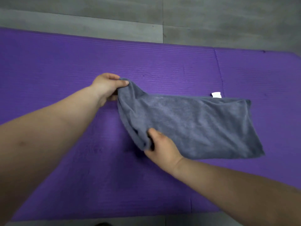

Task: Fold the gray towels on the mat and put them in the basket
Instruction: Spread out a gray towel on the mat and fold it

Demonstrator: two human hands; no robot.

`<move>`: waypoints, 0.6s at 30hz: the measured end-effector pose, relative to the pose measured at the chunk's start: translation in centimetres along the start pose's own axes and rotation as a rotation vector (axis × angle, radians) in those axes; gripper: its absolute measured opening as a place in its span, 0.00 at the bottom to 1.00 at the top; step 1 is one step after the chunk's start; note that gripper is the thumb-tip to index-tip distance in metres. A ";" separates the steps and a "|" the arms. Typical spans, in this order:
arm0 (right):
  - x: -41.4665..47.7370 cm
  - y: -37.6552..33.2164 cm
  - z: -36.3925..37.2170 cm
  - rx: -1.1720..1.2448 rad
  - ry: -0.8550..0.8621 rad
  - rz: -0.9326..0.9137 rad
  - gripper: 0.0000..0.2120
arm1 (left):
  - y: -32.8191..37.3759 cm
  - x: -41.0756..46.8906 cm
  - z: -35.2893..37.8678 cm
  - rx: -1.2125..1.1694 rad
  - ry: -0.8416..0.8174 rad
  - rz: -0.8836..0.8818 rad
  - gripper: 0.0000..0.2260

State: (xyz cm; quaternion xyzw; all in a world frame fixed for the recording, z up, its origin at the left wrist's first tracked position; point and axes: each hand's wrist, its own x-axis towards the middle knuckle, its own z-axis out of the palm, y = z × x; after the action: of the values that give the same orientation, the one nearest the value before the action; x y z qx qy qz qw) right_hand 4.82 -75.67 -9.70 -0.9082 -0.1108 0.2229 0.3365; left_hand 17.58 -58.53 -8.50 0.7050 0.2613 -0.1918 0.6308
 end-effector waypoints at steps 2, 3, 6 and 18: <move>-1.7 1.3 -1.4 0.243 0.066 0.137 0.14 | 1.3 -0.6 1.7 -0.004 -0.066 -0.011 0.08; -2.4 2.0 -2.1 0.378 0.100 0.186 0.18 | 1.9 -1.0 2.9 0.012 -0.093 -0.011 0.09; -4.3 4.8 -4.5 0.685 0.195 0.282 0.19 | 3.9 -2.2 7.6 0.114 -0.132 0.027 0.11; -12.3 15.1 -9.9 1.279 0.627 0.676 0.17 | 5.4 -4.8 30.1 0.253 -0.280 0.200 0.13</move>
State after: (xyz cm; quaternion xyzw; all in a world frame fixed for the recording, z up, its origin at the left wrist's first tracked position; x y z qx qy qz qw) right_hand -0.42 -96.89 -8.91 -0.5432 0.4211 0.0669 0.7233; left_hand 18.92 -89.25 -5.29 0.7676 0.0736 -0.2554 0.5832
